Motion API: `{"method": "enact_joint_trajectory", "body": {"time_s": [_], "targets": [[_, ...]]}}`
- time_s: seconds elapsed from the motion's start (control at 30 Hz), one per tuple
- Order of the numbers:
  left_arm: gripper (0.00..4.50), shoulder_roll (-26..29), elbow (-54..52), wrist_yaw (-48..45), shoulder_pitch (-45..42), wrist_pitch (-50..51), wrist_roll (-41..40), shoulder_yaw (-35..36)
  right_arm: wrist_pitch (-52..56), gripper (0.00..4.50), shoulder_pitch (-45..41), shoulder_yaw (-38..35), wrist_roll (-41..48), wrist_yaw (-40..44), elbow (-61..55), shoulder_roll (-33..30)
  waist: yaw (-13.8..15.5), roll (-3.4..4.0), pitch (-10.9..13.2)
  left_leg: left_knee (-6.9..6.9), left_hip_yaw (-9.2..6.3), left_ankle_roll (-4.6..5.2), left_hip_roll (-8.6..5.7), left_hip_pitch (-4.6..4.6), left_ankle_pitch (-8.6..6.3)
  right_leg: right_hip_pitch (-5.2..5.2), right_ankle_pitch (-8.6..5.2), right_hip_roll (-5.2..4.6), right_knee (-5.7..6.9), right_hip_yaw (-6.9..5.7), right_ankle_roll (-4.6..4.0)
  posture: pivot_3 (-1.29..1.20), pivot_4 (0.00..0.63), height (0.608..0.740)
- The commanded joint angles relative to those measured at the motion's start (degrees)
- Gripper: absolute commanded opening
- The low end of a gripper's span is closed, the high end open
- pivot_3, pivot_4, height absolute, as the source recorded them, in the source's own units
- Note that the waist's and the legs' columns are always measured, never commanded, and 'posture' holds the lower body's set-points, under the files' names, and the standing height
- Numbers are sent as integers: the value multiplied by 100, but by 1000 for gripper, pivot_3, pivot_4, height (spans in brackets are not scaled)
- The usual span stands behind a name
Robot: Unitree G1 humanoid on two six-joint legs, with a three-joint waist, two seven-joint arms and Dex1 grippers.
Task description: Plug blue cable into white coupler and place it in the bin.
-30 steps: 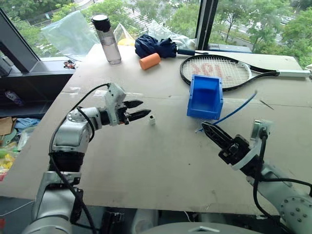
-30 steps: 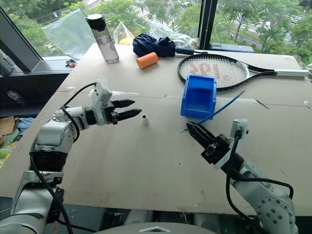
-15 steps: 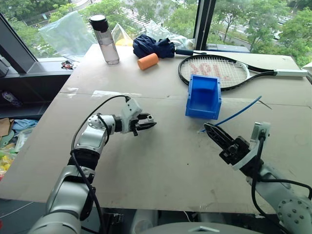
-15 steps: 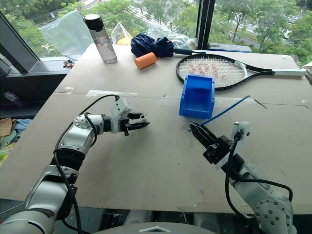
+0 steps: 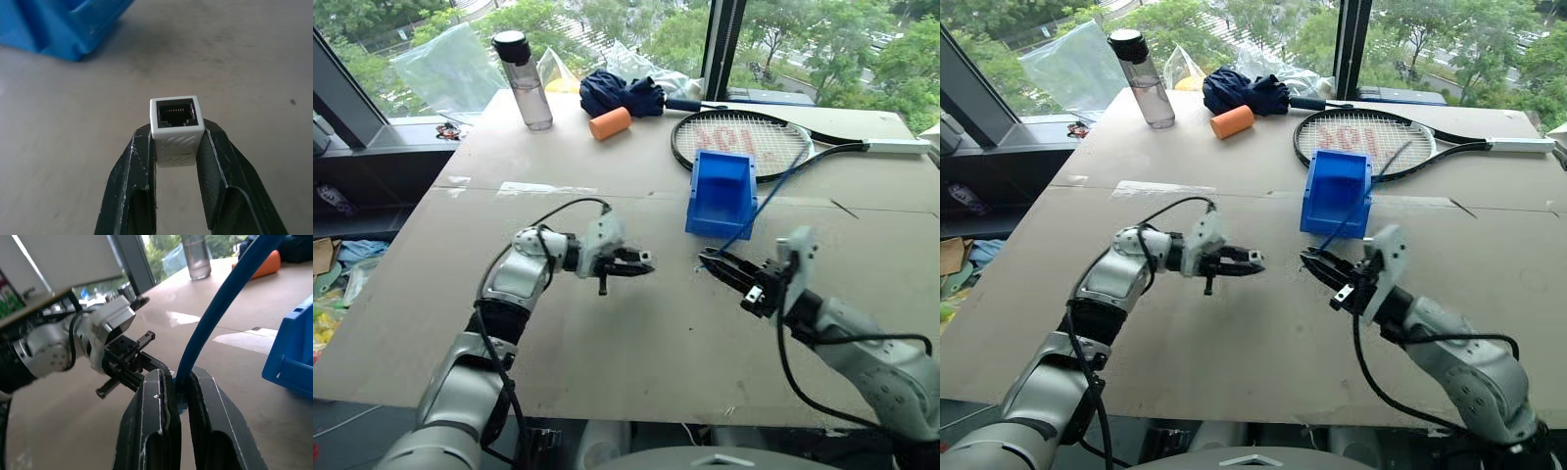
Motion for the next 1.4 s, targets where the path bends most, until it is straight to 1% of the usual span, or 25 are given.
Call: {"method": "enact_joint_trajectory", "body": {"time_s": [0.03,0.13,0.3,0.53,0.77,0.87,1.0,1.17,1.4], "targets": [[523,-156,30,-141,-196,-259,250,-329,-155,0,-369,319,-606,647,412,-153,5,-1,0,1,-4,1,0,-5,0,-2,0,4,-1,-2,0,0,150,740],[523,-320,339,-153,-346,-560,481,-568,-227,0,-697,557,-1044,1108,756,-293,-8,2,2,0,-7,5,3,-7,-3,-4,1,10,0,-2,2,0,150,740],[523,-416,637,-197,-480,-760,637,-648,-132,0,-941,576,-1225,1522,899,-267,-11,1,1,0,-7,6,3,-4,-3,-3,10,12,0,-1,18,0,150,740],[523,-413,663,-222,-445,-897,684,-683,-6,0,-982,596,-1370,1657,895,-60,-13,1,1,2,-7,6,5,-2,-3,-2,11,12,2,-1,20,0,150,740],[523,-416,560,-234,-406,-883,668,-674,17,0,-1032,820,-1828,1756,1118,-6,-12,1,0,2,-7,6,5,-1,-3,-2,11,12,3,-1,20,0,150,740],[523,-425,526,-227,-403,-855,658,-671,-61,0,-972,955,-2066,1846,1218,-50,-12,0,-1,2,-7,6,5,0,-3,-1,11,12,3,-1,21,0,150,740],[523,-434,496,-228,-391,-839,645,-671,-202,0,-926,1078,-2320,1883,1380,56,-15,1,-4,2,-7,6,5,5,-3,2,11,13,4,-1,21,0,150,740],[523,-450,460,-219,-378,-810,635,-673,-285,0,-994,1059,-2453,1895,1460,230,-14,2,-5,2,-8,6,5,5,-3,2,11,13,6,-1,21,0,150,740],[523,-454,405,-209,-374,-753,617,-663,-521,0,-898,1326,-3006,2123,1608,-57,-14,2,-5,2,-7,6,5,6,-3,2,11,13,7,-1,21,0,150,740]]}}
